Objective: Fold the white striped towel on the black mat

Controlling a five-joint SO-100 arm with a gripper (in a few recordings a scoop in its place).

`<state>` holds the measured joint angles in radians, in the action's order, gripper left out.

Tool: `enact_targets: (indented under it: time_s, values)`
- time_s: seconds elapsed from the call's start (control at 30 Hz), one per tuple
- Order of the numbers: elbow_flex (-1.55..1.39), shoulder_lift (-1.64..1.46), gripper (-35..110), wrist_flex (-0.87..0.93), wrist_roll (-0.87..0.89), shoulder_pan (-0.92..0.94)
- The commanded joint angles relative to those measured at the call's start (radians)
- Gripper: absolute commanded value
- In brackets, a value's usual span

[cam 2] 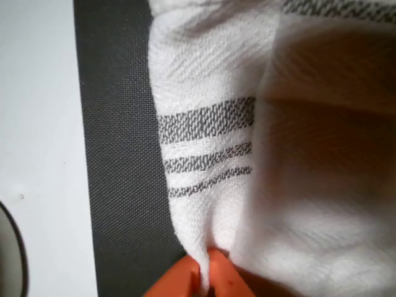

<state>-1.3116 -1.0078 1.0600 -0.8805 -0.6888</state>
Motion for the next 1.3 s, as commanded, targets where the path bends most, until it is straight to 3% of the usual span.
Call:
enact_targets:
  time_s: [0.0, 0.77, 1.27]
  values:
    - [0.003, -0.031, 0, 0.005, 0.002, -0.015]
    - [0.138, -0.152, 0, 0.176, -0.012, -0.018]
    - [0.334, -0.302, 0, 0.445, -0.077, 0.055]
